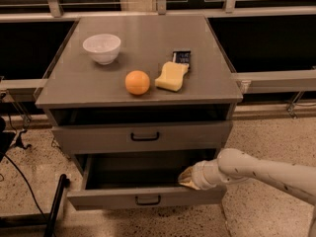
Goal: Open middle drawer
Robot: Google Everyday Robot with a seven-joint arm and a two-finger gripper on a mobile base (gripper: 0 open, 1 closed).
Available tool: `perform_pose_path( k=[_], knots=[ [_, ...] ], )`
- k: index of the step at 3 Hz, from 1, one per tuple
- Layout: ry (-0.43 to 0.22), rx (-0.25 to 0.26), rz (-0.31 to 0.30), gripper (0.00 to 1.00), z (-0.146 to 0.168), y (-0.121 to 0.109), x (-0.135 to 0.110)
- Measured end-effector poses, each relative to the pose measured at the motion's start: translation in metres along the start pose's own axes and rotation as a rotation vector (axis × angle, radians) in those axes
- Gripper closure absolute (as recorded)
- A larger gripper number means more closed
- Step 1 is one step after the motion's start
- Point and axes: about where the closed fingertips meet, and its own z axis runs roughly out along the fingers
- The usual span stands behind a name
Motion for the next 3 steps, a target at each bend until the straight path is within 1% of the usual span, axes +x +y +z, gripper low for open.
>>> perform_pose_path(
  k=[1,3],
  knots=[
    [0.005,-0.016,0.011,1.00,-0.007,0.014,0.004],
    [0.016,-0.050,0.021,1.00,-0.032,0.041,-0.002]
  ],
)
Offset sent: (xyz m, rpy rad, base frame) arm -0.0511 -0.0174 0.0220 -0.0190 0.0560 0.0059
